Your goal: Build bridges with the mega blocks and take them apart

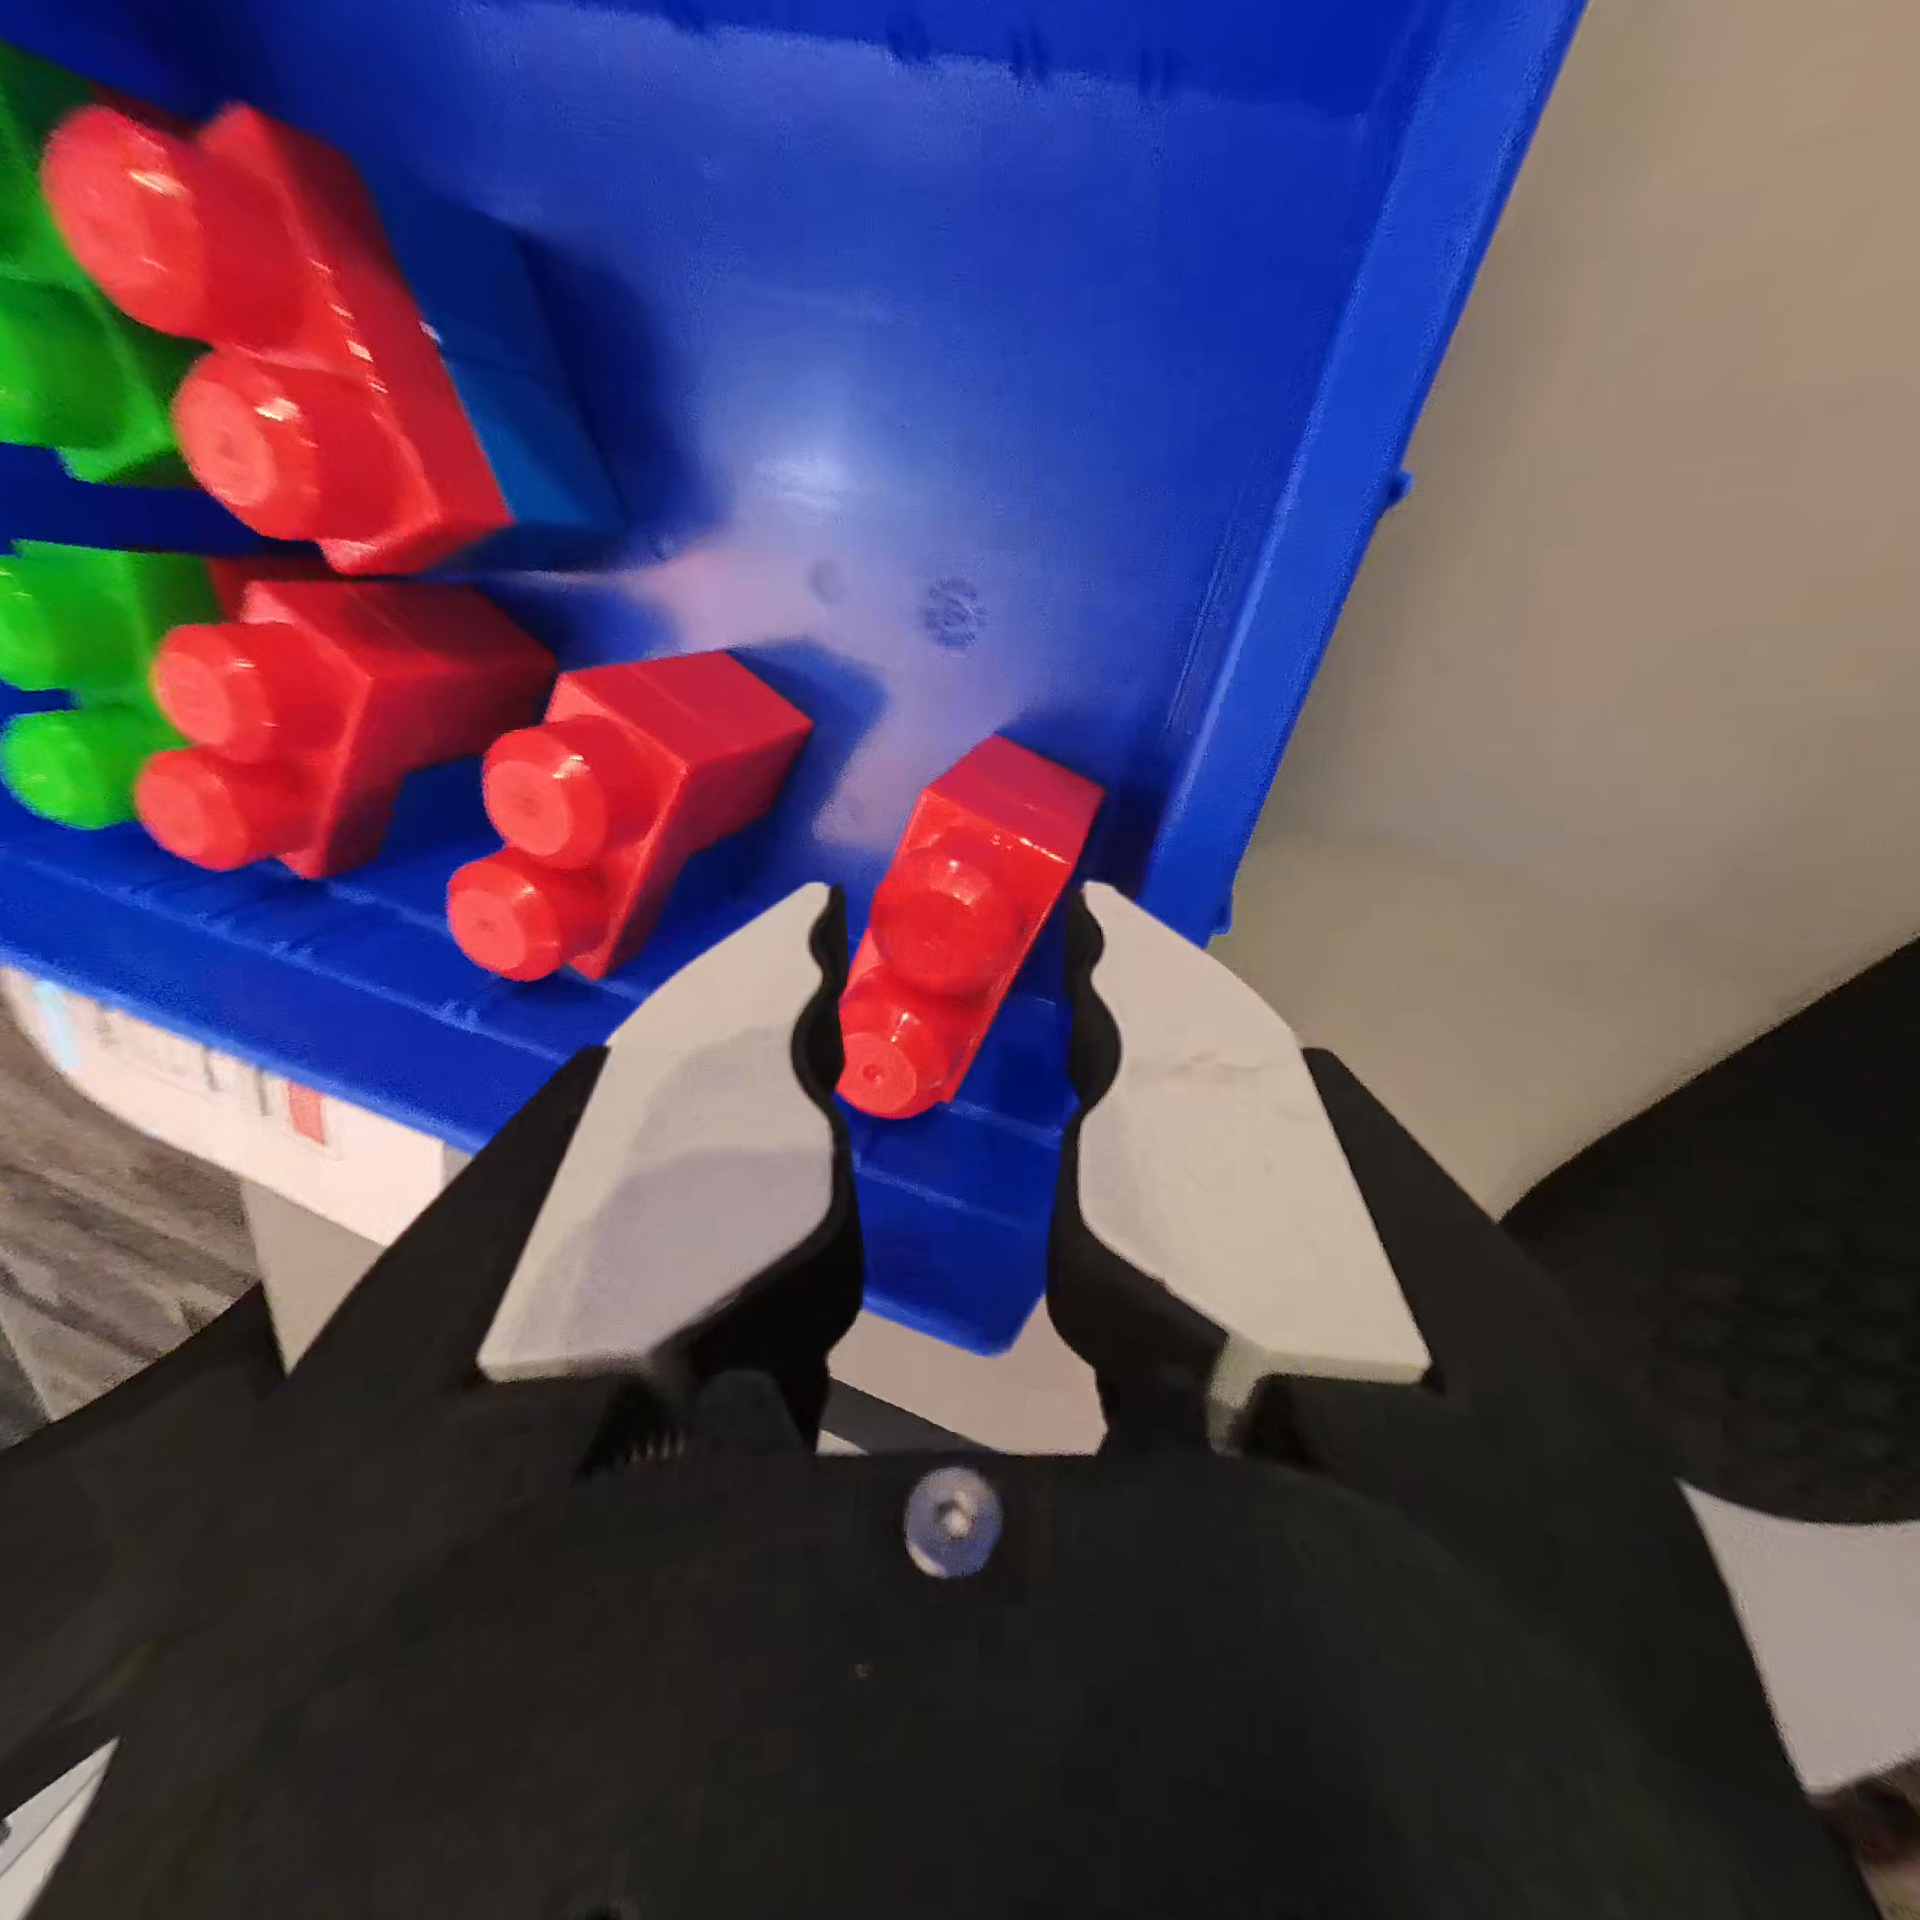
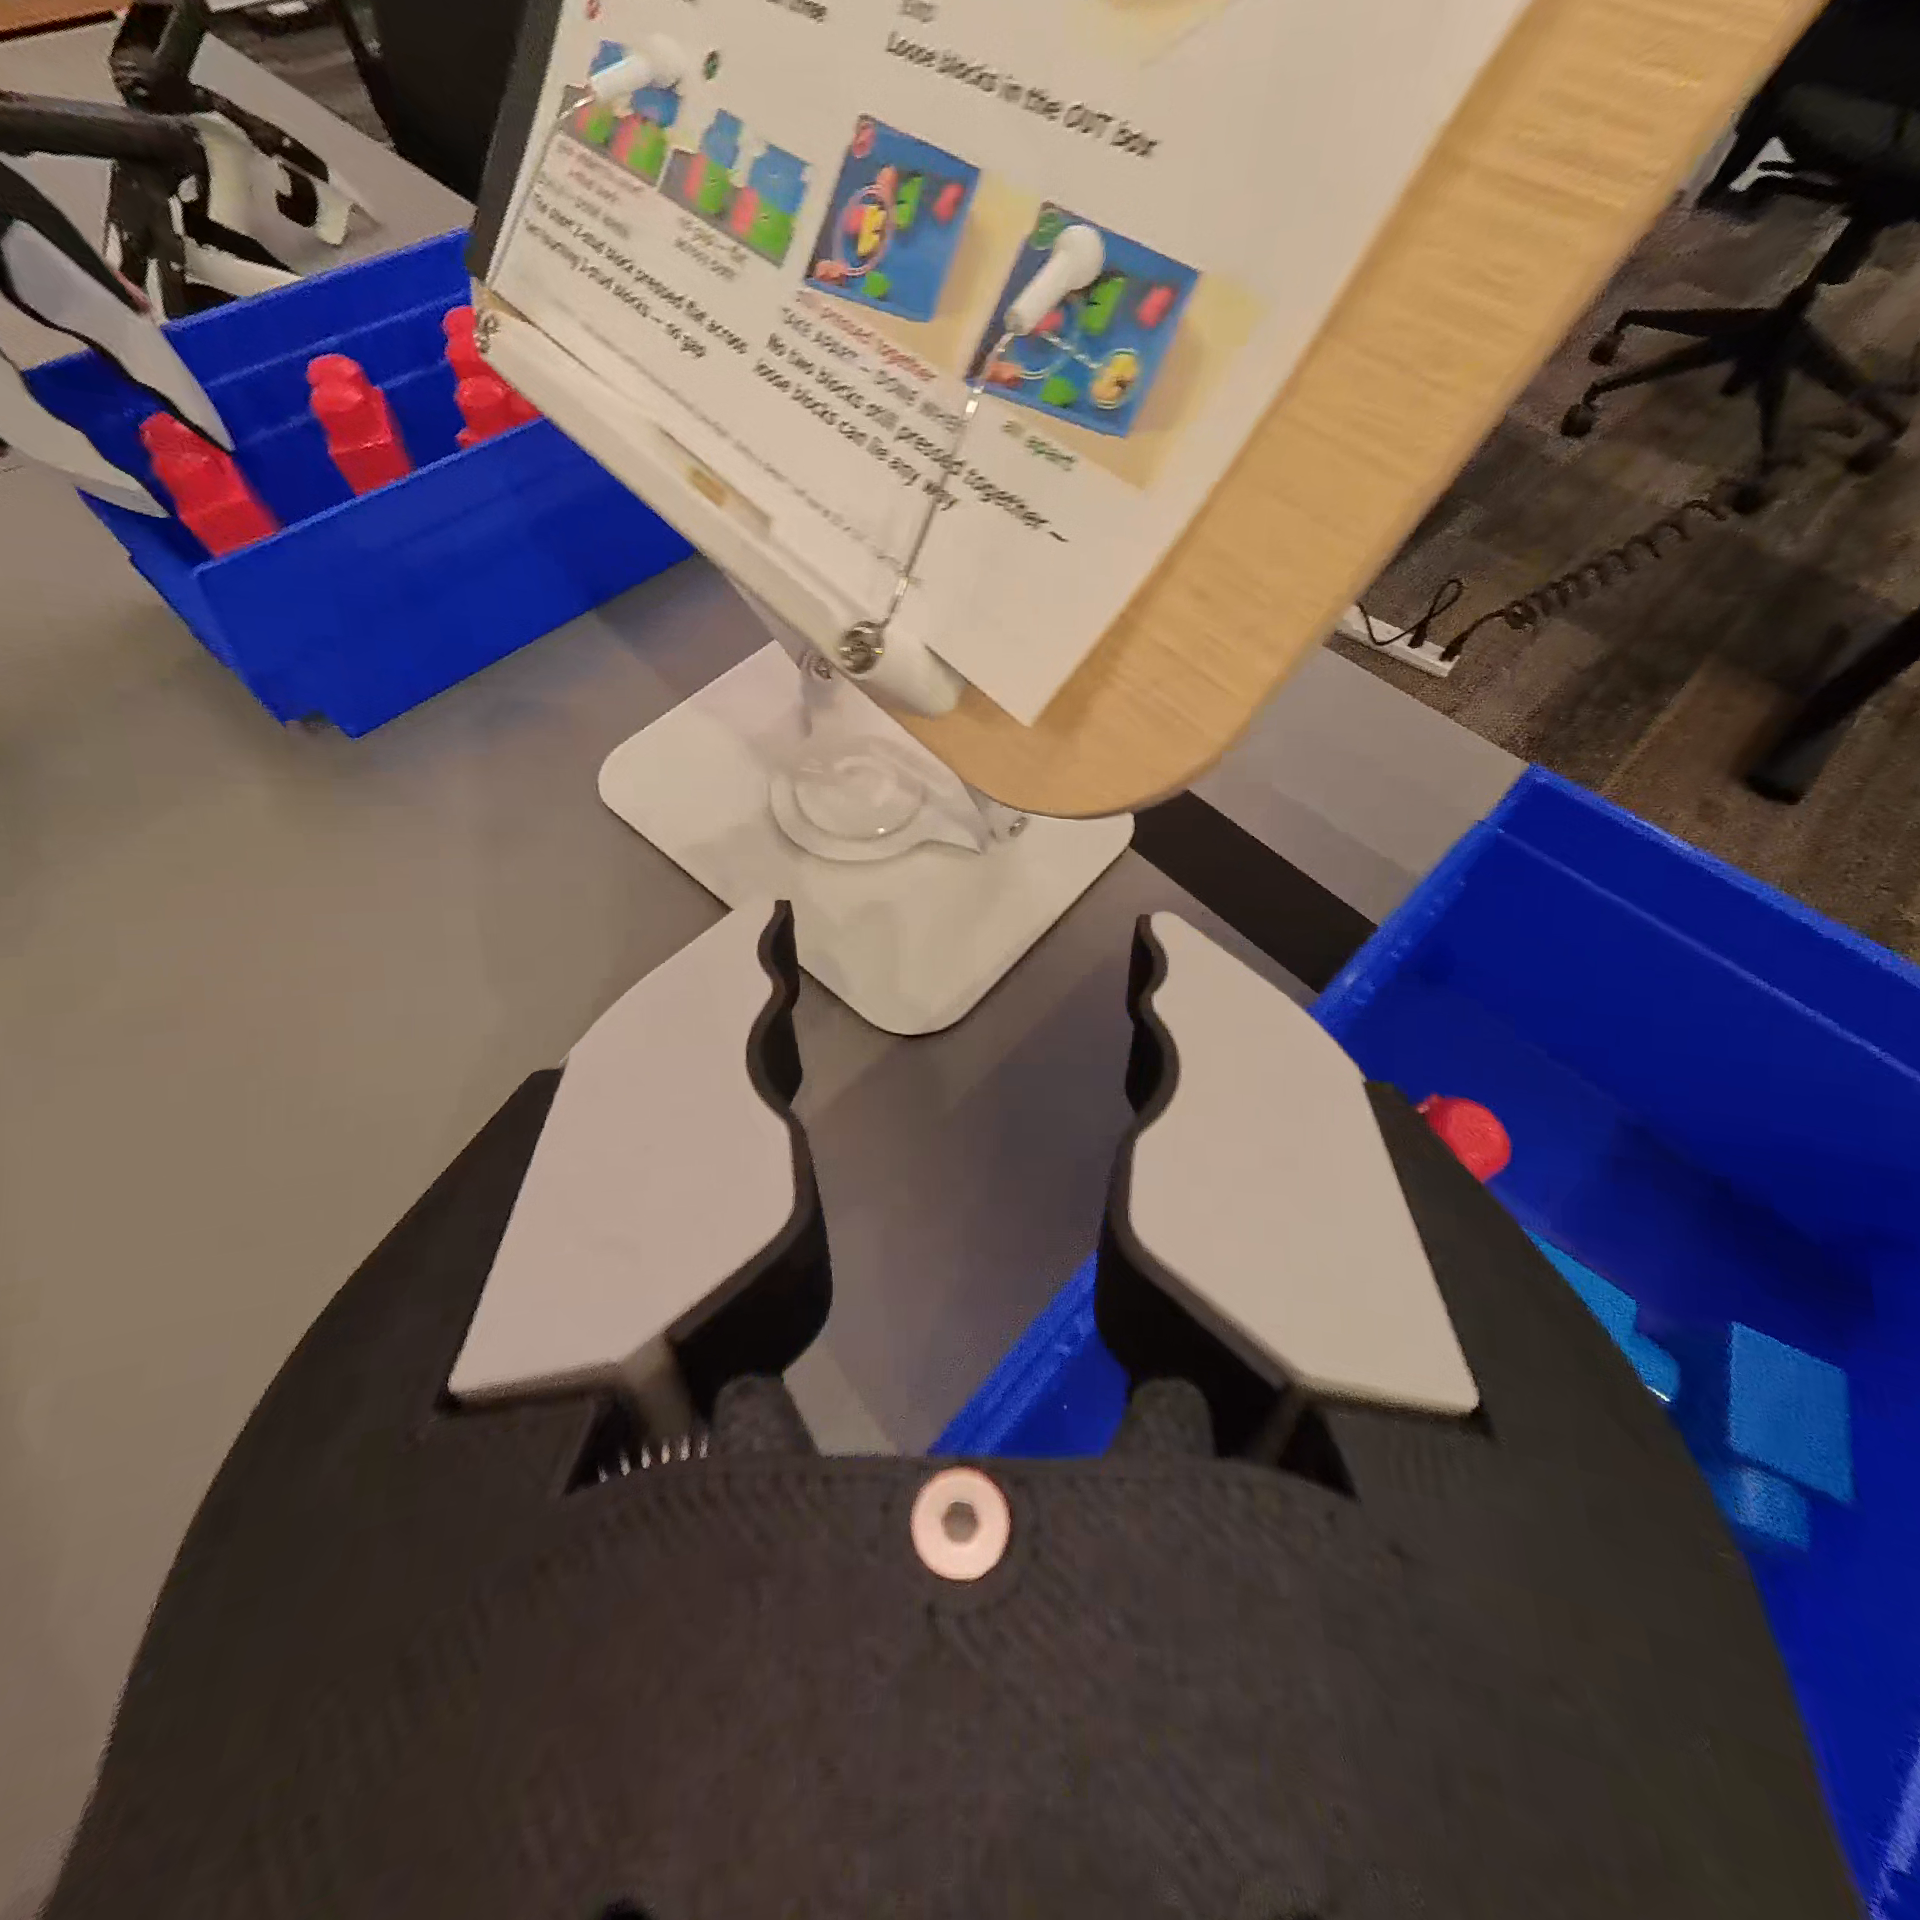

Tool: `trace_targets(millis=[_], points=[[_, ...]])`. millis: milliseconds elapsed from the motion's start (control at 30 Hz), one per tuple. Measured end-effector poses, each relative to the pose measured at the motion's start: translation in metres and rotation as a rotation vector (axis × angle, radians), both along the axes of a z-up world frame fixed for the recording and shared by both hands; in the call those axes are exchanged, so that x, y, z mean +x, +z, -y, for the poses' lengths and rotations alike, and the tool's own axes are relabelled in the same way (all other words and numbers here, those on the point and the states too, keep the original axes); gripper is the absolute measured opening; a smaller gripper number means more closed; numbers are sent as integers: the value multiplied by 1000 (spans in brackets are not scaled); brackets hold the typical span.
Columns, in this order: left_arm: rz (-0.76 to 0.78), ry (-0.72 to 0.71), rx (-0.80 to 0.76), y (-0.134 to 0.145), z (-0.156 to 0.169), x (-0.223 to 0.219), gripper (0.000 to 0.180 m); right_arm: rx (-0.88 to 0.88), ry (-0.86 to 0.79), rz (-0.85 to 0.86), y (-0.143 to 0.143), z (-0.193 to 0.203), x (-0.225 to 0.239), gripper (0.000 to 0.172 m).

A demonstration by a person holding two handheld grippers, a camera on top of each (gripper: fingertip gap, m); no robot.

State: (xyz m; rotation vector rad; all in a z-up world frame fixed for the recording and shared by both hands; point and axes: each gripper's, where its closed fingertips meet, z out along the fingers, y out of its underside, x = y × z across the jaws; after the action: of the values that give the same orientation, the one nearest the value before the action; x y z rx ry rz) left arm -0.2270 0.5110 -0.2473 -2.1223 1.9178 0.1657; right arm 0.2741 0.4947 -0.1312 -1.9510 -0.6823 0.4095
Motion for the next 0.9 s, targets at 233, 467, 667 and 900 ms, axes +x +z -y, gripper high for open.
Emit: trace_targets(millis=[233, 467, 667, 900], points=[[-59, -10, -62, -23, -2, -2, 37, 25, 120, -3, 5, 18, -46, 57], [273, -22, 21, 58, 29, 75, 36, 87, 511, 38, 12, 79, -181, 55], [384, -178, -22, 106, 99, 178, 36, 157, 667, 227, -17, 88, -263, 64], [409, -222, -56, 120, 121, 221, 36, 69, 773, 133, -25, 104, -283, 37]])
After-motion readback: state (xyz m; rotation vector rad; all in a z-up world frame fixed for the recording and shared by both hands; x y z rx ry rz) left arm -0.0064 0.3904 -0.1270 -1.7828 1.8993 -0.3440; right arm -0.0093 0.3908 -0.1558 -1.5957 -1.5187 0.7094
